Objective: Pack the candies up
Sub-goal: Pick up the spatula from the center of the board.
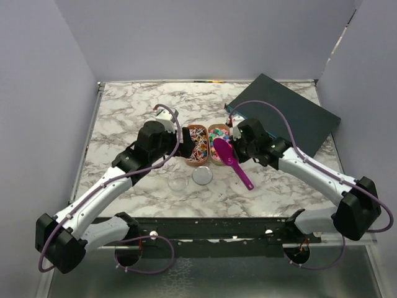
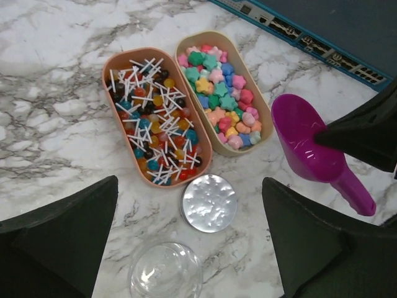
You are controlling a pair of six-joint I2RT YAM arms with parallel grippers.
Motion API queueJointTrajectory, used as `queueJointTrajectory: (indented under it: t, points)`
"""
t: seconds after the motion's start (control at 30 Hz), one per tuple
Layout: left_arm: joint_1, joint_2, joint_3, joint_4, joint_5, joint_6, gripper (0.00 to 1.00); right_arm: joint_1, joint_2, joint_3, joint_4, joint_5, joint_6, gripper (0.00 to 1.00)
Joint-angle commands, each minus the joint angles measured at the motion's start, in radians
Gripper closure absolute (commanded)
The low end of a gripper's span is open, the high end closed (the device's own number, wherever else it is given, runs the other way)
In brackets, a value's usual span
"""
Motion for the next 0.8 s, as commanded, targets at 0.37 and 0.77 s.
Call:
queueJointTrajectory:
  t: [0.37,0.77]
  points:
    - [0.083,0.056,0.051,-0.092,0.567,-0.158,0.04,0.147,-0.142,-0.071,0.124,-0.266,-0.360,0.99]
    - [0.081,0.033,0.028,-0.133,0.585,-0.180,0.22,0.178,-0.178,-0.026,0.105,-0.321,-0.498,0.99]
